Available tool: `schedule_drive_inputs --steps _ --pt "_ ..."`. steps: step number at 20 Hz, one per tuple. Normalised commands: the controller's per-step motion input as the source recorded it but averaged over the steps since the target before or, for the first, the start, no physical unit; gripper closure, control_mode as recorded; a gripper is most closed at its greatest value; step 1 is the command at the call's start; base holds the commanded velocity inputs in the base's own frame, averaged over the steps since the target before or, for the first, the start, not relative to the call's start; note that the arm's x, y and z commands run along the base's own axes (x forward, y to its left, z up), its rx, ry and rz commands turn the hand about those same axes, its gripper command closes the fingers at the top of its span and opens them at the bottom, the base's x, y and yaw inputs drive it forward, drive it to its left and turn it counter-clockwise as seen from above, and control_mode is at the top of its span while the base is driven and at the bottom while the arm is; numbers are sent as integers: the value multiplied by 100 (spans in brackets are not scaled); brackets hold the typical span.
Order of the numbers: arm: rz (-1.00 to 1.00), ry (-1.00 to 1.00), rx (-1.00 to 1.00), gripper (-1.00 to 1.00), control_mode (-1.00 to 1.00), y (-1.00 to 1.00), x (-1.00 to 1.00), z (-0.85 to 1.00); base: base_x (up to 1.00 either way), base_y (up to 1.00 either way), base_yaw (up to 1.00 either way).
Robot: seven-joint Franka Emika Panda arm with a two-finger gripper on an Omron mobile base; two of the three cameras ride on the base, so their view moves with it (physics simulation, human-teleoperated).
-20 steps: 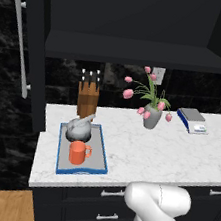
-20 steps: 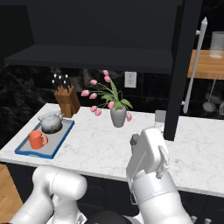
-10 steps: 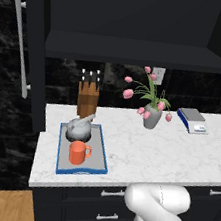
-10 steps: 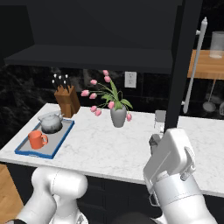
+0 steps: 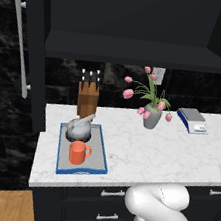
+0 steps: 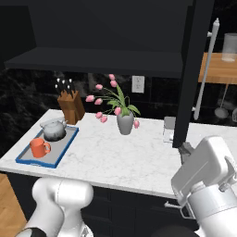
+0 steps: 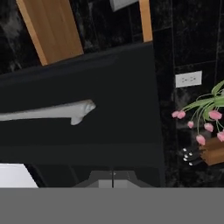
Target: Pick the kettle from the counter and place it on the tray. Then pick the mug from the cabinet and place it on the tray. Then close the cabinet doors.
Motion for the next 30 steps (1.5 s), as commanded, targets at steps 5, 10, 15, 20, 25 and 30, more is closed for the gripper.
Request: schedule_drive_inputs --steps 5,10,15,20,25,30 --pt "0 0 0 100 -100 -36 32 -7 0 0 0" --pt "0 0 0 100 -100 -33 61 -23 0 0 0" --pt "0 0 0 100 -100 -35 53 -26 0 0 0" --pt "0 0 0 100 -100 -30 38 -7 0 0 0" --pt "0 -2 0 100 -100 1 18 24 0 0 0" --pt "0 -9 0 100 -100 54 0 46 0 0 0"
